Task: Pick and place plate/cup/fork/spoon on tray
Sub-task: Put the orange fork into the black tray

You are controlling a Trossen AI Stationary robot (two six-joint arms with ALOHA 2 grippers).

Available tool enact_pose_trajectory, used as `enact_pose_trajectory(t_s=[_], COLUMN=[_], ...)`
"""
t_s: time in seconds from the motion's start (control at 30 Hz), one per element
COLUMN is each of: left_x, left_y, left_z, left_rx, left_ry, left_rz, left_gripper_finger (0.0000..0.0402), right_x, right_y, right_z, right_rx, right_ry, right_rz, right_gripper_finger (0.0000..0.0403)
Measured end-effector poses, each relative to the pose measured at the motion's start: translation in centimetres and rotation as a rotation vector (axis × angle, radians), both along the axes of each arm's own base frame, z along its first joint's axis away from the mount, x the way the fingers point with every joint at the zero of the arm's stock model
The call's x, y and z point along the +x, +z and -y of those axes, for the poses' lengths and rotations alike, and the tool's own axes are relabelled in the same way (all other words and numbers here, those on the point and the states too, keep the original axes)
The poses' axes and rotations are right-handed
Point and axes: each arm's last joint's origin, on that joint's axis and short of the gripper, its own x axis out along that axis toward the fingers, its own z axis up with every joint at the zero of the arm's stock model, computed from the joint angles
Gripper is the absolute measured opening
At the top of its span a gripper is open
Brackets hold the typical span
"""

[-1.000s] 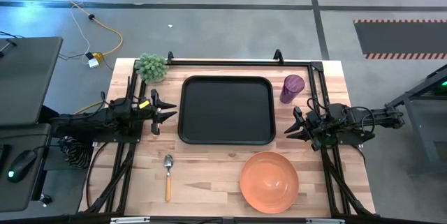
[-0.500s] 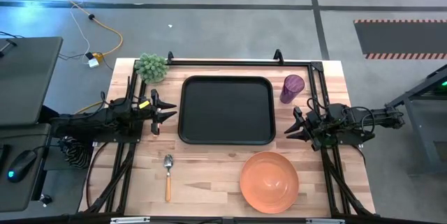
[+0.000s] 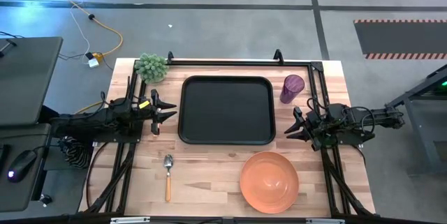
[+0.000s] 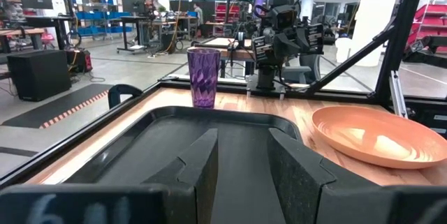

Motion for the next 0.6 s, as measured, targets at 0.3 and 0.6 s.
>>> enact_pose_trajectory(t_s=[0.3, 0.6], left_x=[0.0, -0.4], left_y=[0.2, 2.3], left_z=[0.0, 0.0], left_rx=[-0.081, -0.145], left_ry=[-0.003, 0.011], left_rz=[0.032, 0.220], left_gripper_finger=[0.0115, 0.0115], right_x=[0.0, 0.0], right_y=[0.0, 0.0], right_z=[0.0, 0.0], right_rx=[0.000, 0.000], right_ry=[0.000, 0.000], right_rz=[0.000, 0.000], right_gripper_finger=[0.0079, 0.0079])
